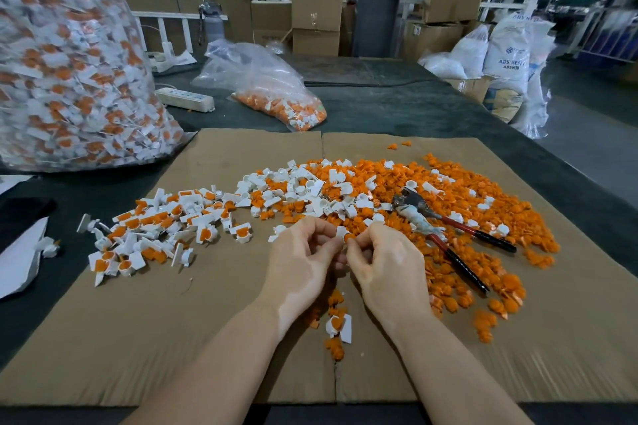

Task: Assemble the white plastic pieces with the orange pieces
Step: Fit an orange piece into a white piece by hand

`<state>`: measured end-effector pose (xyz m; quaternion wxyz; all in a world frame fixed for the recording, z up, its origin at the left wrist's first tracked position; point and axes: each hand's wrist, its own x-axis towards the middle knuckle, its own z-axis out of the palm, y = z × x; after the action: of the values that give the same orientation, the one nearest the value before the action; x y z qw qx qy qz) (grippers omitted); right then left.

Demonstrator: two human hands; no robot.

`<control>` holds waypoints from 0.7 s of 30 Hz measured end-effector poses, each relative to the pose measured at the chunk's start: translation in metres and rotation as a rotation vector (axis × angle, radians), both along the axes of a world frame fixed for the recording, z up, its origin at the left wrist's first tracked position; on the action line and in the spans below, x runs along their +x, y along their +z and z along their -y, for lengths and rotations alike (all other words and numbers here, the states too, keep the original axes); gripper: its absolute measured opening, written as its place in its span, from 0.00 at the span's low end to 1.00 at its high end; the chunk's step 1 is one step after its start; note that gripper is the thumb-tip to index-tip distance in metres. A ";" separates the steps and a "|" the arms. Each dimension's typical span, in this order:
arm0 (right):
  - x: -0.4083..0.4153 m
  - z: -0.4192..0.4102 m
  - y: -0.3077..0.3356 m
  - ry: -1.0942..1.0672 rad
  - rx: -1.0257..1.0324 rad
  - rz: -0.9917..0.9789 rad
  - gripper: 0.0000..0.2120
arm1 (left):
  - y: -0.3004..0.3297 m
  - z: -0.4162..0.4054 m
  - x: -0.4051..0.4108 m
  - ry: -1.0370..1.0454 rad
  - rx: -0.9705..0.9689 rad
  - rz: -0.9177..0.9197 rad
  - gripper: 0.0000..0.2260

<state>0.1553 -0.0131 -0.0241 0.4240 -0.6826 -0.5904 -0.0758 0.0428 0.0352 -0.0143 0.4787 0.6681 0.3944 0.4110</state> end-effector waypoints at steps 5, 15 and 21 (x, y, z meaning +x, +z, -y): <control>0.003 0.001 0.000 0.077 -0.028 -0.103 0.06 | 0.000 -0.001 -0.002 -0.008 -0.083 0.069 0.03; 0.006 0.004 0.004 0.213 0.013 -0.149 0.15 | -0.002 -0.004 -0.006 -0.075 -0.209 0.177 0.10; 0.006 0.003 0.004 0.200 0.000 -0.154 0.10 | -0.002 -0.005 -0.007 -0.096 -0.215 0.169 0.09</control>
<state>0.1615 -0.0157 -0.0198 0.4735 -0.6243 -0.6210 0.0197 0.0359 0.0400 -0.0166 0.5982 0.5941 0.3621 0.3976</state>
